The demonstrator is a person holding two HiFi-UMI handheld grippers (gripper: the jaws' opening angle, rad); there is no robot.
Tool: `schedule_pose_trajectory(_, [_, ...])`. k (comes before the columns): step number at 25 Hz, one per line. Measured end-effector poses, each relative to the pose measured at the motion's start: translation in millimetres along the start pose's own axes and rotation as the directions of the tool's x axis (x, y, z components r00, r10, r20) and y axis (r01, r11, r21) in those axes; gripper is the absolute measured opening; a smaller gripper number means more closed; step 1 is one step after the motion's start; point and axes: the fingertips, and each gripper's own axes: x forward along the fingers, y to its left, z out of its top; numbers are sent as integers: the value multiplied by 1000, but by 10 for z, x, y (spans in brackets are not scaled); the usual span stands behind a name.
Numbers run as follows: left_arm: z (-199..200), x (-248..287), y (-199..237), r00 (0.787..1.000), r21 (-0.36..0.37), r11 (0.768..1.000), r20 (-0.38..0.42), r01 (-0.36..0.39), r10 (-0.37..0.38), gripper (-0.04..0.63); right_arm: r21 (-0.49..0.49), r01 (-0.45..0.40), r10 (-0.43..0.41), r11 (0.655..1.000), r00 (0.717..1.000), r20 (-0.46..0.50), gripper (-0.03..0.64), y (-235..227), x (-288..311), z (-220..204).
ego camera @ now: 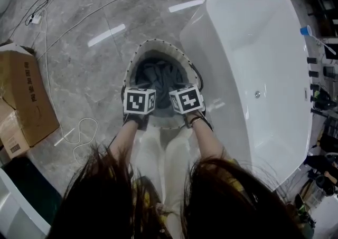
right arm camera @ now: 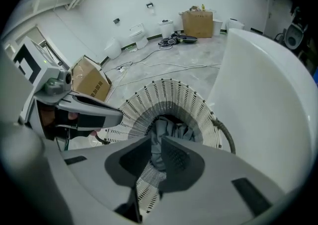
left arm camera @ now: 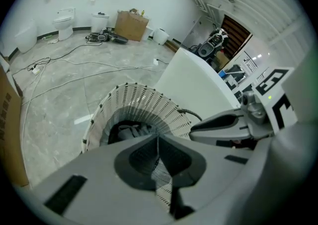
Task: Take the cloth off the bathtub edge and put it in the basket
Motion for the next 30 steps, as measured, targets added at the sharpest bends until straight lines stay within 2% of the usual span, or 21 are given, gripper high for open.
schedule_pose_trajectory(9, [356, -522, -350, 997, 55, 998, 70, 24, -28, 23, -5, 19, -18, 1000, 997, 81, 61, 137, -710, 238])
schedule_pose_trajectory(16, [695, -1150, -735, 986, 119, 992, 152, 44, -62, 23, -10, -15, 16, 1000, 974, 224, 44, 411, -1492, 539])
schedule_pose_trajectory(19, [892, -1477, -937, 973, 149, 987, 209, 63, -94, 23, -40, -40, 51, 998, 945, 323, 38, 573, -1906, 757])
schedule_pose_trajectory(24, [1220, -2033, -1296, 936, 192, 977, 318, 89, -148, 23, -79, -48, 80, 996, 879, 469, 35, 815, -2577, 1052])
schedule_pose_trajectory(30, [1428, -2722, -1706, 875, 262, 960, 437, 99, -209, 23, -125, -54, 120, 991, 782, 612, 29, 1103, -3372, 1292])
